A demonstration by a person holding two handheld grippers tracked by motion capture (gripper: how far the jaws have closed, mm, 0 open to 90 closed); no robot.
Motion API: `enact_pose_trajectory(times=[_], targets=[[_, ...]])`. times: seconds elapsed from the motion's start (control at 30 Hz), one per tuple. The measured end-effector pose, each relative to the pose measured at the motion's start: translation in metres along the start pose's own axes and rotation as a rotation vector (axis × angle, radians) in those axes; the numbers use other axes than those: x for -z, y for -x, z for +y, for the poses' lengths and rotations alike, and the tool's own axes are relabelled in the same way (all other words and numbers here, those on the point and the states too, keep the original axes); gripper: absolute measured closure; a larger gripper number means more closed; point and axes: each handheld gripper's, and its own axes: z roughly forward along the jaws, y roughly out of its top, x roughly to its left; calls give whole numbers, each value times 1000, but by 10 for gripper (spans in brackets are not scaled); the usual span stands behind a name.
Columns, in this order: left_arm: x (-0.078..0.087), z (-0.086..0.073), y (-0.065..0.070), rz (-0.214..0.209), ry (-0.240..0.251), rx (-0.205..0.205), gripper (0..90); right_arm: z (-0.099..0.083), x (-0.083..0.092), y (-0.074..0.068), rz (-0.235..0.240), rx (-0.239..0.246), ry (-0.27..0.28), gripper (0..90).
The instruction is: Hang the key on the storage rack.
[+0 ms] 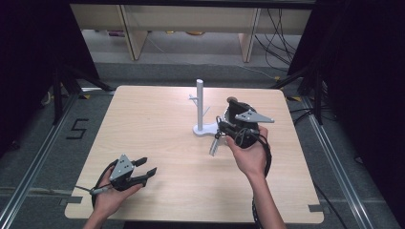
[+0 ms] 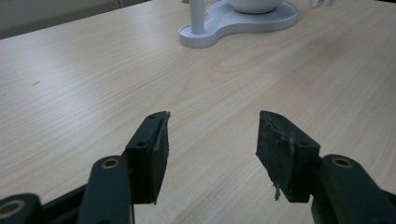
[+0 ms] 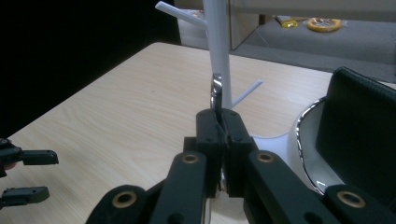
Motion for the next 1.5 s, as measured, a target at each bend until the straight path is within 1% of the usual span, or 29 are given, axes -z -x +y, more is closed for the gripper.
enact_pose_trajectory(times=[0.1,0.17,0.2,0.23,0.27,0.3,0.33,0.4,0.43,0.47,0.5,0.57,0.63,0.77,0.8,0.83,0.87,0.93,0.97,1.0,1.1,1.13,1.17,1.2,1.27,1.33,1.37,1.4,1.5], targets=[[0,0,0,-3,3,0,432,1,-2,0,-1,15,2,883],[-1,-1,0,-6,5,1,432,1,-6,-2,-1,11,21,883],[-1,-1,0,-2,-5,2,432,1,-7,-4,-4,-8,19,883],[-1,-1,0,-2,-5,2,432,1,-8,-2,0,13,27,883],[-1,-1,1,1,-8,-1,432,1,-9,-4,-7,-1,18,883],[-1,-1,1,-3,-1,0,431,1,-11,-3,9,9,19,884],[-1,-1,0,-1,-2,-1,431,1,-12,-4,4,3,23,883],[-1,-1,1,-1,1,3,431,1,-14,-4,3,15,24,883],[-1,-1,0,-5,6,0,431,2,-16,-5,12,11,31,883],[-1,-1,0,-5,6,1,431,2,-17,-6,17,21,28,884],[-1,-1,0,-4,5,0,432,2,-18,-7,10,16,37,884],[-1,-1,0,-3,7,0,431,4,-20,-10,19,7,32,883],[-1,-1,0,-3,6,0,430,6,-23,-11,22,28,44,883],[-1,-1,-1,-1,8,2,430,8,-26,-15,33,13,48,883],[-1,-1,-1,-1,8,3,430,10,-29,-16,31,35,61,883],[-1,-1,-1,0,9,3,430,10,-29,-18,32,12,48,883],[-1,-1,-1,3,14,4,430,11,-31,-18,39,31,61,883],[-1,-1,-1,3,13,2,430,13,-32,-21,37,18,54,883],[-1,-1,-1,3,12,2,430,14,-34,-21,41,32,63,883],[-1,-1,-1,3,12,2,430,15,-35,-22,46,23,57,883],[-1,-2,-1,1,9,4,430,16,-38,-24,46,28,71,883],[-1,-2,-1,0,8,3,430,18,-40,-25,58,36,62,883],[-1,-2,-1,1,10,5,429,18,-41,-26,61,30,66,884],[-1,-2,-1,1,9,3,429,19,-43,-26,62,44,68,883],[-1,-2,-1,0,9,3,429,20,-45,-27,59,41,67,883],[0,-1,-1,0,10,2,428,22,-48,-29,67,23,61,883],[1,-1,0,8,4,0,428,21,-50,-29,69,26,67,883],[1,-1,-1,8,5,0,428,21,-50,-29,66,19,59,883],[1,-1,-1,11,3,1,427,21,-53,-28,68,31,70,883]])
